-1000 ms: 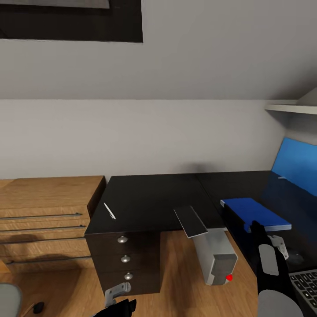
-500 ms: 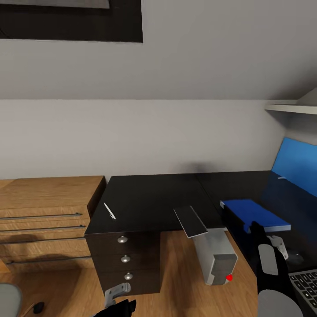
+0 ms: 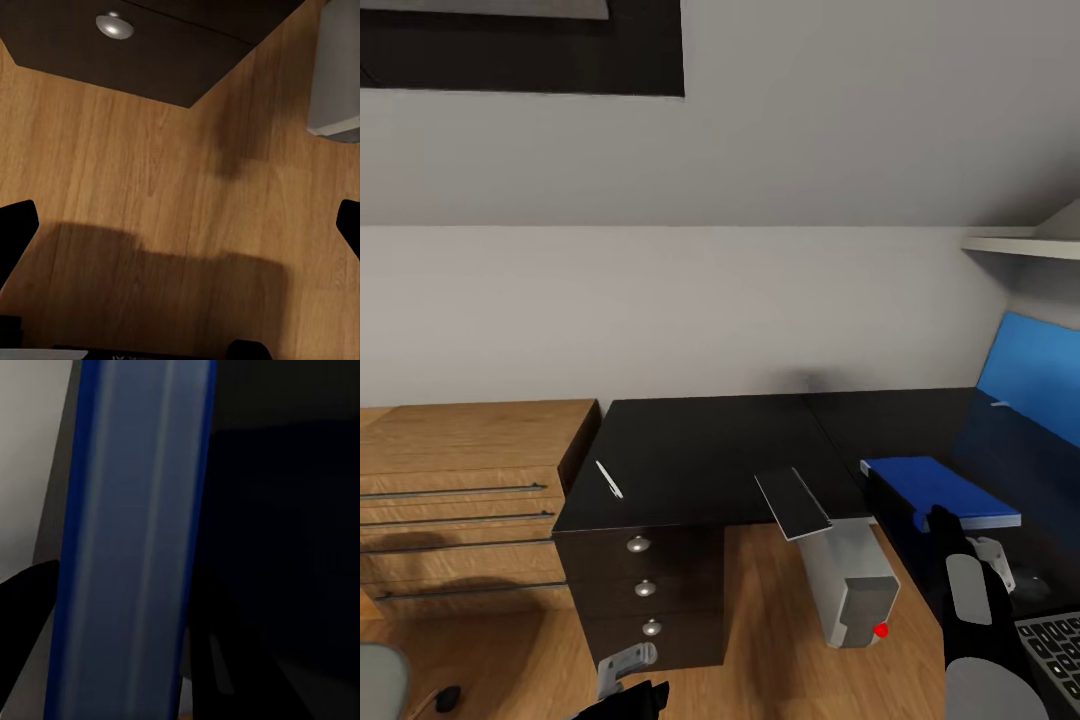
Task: In the bedroom, organize the workspace by keeping the computer under the desk, ensuring the monitor is on the desk, placing the keyboard on the desk next to the monitor, placing the mouse on the desk next to the keyboard, moving the folder from the swivel chair onto the desk next to the mouse, stacking the notebook on top of the folder with the pen on top of the notebook, and positioning the swivel chair next to the desk.
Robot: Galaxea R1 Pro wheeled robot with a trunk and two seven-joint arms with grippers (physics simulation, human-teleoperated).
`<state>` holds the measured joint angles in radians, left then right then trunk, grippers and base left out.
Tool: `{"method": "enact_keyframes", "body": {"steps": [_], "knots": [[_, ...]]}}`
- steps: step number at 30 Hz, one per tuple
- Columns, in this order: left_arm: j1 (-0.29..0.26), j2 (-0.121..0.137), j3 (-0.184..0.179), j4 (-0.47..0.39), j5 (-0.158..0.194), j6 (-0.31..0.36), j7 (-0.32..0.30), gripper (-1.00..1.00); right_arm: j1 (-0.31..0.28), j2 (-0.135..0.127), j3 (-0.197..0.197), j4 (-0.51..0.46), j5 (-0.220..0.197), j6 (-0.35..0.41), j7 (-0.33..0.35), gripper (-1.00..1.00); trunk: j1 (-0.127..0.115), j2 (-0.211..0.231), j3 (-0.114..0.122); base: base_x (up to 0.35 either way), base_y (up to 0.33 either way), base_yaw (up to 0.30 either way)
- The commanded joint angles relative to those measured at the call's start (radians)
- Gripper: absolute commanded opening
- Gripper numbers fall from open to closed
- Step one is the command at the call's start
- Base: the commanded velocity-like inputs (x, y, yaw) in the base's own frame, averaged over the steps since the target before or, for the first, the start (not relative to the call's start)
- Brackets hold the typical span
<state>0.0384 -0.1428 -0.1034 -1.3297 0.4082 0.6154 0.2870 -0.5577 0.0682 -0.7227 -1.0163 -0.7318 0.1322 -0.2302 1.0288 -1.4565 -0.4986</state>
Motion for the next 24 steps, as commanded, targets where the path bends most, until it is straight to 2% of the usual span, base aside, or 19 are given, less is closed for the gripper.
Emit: {"method": "enact_keyframes", "body": {"steps": [1,2,3,16,24], "knots": [[0.000,0.000,-0.001,-0.002,0.011,0.002,0.009,1.00,-0.001,0.001,-0.003,-0.002,-0.005,0.006,-0.004,-1.00,0.000,-0.001,-0.001,0.000,0.000,0.000],[0.000,0.000,-0.001,-0.002,0.011,0.002,0.009,1.00,-0.001,0.001,-0.003,-0.002,-0.004,0.006,-0.004,-1.00,0.000,-0.001,-0.001,0.000,0.000,0.000],[0.000,0.000,-0.001,-0.002,0.011,0.002,0.009,1.00,-0.001,0.001,-0.003,-0.003,-0.004,0.006,-0.004,1.00,0.000,-0.001,-0.001,0.000,0.000,0.000],[0.000,0.000,-0.001,-0.002,0.009,0.001,0.009,1.00,-0.001,0.001,-0.001,-0.004,-0.003,0.006,-0.003,1.00,0.000,-0.001,-0.001,-0.004,0.000,0.000],[0.000,0.000,-0.001,-0.002,0.009,0.001,0.009,1.00,-0.001,0.002,0.002,-0.005,-0.003,0.006,-0.003,1.00,0.000,-0.001,-0.001,-0.214,0.000,0.000]]}}
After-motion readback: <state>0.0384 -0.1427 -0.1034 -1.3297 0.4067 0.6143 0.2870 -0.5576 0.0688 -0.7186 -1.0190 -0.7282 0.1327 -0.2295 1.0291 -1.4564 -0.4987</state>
